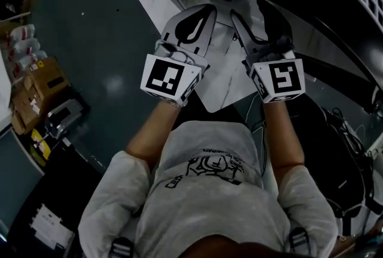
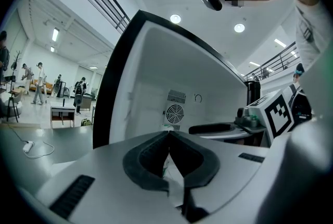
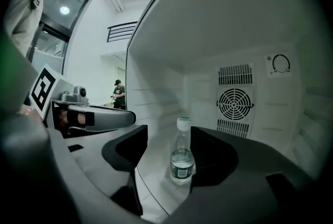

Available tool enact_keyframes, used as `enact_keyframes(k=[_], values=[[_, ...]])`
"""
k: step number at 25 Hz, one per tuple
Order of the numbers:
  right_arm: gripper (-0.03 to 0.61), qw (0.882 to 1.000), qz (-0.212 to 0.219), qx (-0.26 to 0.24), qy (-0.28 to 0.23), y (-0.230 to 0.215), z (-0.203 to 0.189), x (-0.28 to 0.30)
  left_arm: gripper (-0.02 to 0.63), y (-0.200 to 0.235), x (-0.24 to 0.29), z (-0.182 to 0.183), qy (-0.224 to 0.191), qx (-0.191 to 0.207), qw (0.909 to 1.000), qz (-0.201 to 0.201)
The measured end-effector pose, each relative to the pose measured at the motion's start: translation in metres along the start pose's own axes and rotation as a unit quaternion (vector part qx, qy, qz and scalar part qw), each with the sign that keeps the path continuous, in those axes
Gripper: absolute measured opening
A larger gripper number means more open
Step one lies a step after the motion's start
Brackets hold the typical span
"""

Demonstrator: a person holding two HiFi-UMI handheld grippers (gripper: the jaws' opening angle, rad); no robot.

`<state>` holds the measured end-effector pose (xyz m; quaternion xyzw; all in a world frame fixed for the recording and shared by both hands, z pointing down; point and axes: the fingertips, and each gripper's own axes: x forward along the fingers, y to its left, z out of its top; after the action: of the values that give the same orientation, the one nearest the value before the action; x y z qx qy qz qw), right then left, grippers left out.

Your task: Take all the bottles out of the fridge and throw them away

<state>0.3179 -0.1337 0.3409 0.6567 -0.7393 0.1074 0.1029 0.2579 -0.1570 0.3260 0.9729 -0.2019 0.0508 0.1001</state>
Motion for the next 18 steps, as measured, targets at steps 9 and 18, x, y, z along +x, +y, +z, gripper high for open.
enact_keyframes(k=[9, 18], values=[[0.262, 1.0, -0.007, -0.007, 0.0, -0.011, -0.003, 0.02, 0.014, 0.006, 0.015, -0.007, 0.003, 0.001, 0.9999, 0.016], [0.273, 1.0, 0.0, -0.018, -0.003, -0.027, 0.001, 0.044, 0.014, 0.013, 0.035, -0.004, 0.003, 0.005, 0.9997, 0.024]])
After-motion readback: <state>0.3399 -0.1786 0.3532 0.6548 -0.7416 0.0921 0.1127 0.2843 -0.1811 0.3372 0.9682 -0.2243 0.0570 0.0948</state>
